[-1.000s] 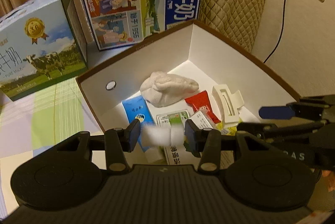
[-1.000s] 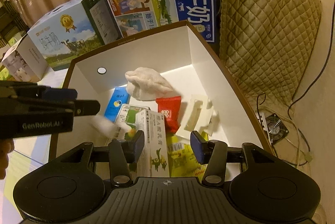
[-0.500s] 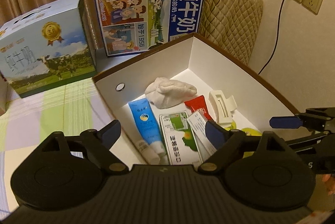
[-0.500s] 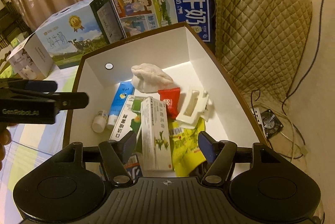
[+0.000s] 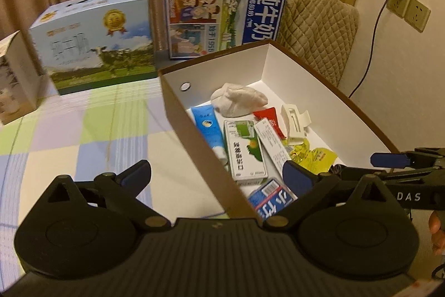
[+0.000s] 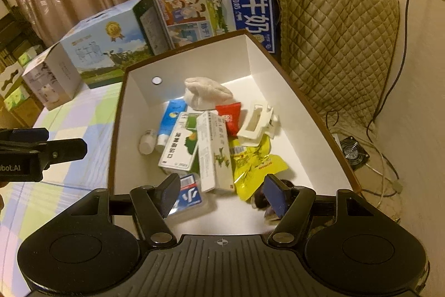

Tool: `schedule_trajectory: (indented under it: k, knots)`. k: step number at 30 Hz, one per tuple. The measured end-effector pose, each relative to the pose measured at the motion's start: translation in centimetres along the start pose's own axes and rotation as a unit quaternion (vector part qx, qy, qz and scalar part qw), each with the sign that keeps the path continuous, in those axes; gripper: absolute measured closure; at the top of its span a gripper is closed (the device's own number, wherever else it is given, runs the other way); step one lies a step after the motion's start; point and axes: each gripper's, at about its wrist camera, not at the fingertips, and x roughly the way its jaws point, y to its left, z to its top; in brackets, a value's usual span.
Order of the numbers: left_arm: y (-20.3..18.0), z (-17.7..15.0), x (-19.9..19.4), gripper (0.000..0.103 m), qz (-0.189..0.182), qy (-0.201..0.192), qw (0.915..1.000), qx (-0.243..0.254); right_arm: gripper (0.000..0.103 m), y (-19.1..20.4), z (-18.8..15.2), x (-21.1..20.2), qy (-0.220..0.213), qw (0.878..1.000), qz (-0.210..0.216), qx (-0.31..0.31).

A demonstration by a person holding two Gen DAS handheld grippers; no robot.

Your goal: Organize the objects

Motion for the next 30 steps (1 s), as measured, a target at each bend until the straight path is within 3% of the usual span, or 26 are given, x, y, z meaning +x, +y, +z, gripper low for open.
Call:
schedule_trajectory:
  k: [7,18,30]
  knots:
    - [-0.1,-2.5,-3.5,0.001,0.026,-0.012,0.9994,-0.020,0.039,0.7,-1.9,-1.8,0.009,0.999,0.031,-0.003]
    - [0.8,-8.2,-7.8,0.001,0.065,-0.001,0.9963,-0.057,0.039,3.1,-5.8,-4.2,0.028,0.998,0.056,-0.010]
    - [4.0,-14.1,-12.6,0.001,0.069,0.023,0.9952,-0.065,0.039,9.6,-10.9,-6.3,0.043,0.997,0.058,-0.018]
